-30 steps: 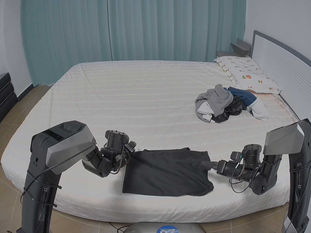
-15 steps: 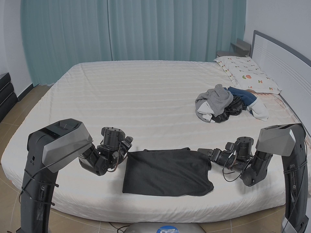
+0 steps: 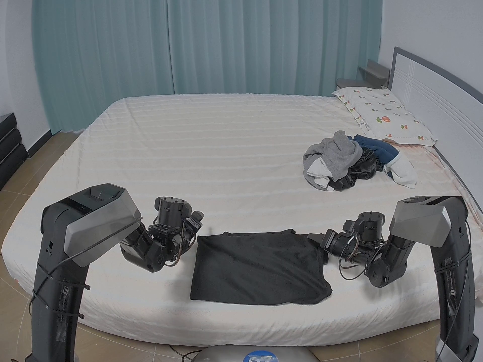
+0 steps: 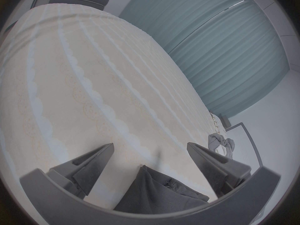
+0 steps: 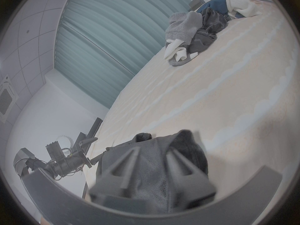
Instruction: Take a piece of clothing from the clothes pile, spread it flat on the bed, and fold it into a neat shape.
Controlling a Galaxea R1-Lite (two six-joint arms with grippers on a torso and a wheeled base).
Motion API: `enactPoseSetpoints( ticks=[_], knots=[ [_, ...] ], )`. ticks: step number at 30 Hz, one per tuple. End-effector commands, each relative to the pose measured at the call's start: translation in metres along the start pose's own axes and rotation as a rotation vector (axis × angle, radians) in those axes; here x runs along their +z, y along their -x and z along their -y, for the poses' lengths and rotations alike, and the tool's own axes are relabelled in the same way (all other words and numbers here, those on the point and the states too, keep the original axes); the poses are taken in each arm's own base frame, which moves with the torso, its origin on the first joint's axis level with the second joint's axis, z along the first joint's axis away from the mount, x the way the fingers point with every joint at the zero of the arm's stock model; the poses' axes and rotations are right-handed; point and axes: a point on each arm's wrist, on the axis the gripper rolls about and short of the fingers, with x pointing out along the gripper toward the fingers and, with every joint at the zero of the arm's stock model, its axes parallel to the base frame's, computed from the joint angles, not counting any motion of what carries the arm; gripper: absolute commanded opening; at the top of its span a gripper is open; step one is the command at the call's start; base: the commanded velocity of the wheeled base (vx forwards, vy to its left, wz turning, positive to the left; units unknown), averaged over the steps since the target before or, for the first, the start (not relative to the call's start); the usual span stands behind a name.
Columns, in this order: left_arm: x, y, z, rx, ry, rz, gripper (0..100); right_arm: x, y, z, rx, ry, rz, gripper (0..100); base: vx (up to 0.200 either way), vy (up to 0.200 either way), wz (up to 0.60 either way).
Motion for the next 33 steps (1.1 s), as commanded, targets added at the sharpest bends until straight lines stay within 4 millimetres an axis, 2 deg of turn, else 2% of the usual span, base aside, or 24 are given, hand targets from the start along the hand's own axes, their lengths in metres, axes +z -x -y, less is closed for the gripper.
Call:
enactPoseSetpoints(
  ticks=[1, 7, 25, 26, 31, 33],
  knots=[
    [-0.002, -0.001, -0.002, 0.008, -0.004, -0.001, 100, 0.004, -0.001, 0.002, -0.001, -0.009, 0.015, 0, 0.000, 0.000, 0.00],
    [-0.002, 0.001, -0.004, 0.013, -0.005, -0.004, 100, 0.015, -0.002, 0.007, -0.024, -0.061, 0.068, 0, 0.000, 0.000, 0.00],
    [0.000, 0.010, -0.005, 0.019, -0.002, -0.018, 100, 0.019, 0.000, 0.011, -0.040, -0.066, 0.080, 0, 0.000, 0.000, 0.00],
    [0.001, 0.012, -0.005, 0.021, 0.000, -0.018, 100, 0.018, 0.000, 0.011, -0.040, -0.066, 0.078, 100, 0.000, 0.000, 0.00],
    [0.004, 0.019, -0.006, 0.018, 0.000, -0.038, 100, 0.016, 0.003, 0.010, -0.044, -0.069, 0.072, 100, 0.000, 0.000, 0.00],
    [0.004, 0.032, -0.007, -0.003, -0.003, -0.109, 100, 0.017, 0.011, 0.007, -0.046, -0.071, 0.072, 100, 0.000, 0.000, 0.00]
  ],
)
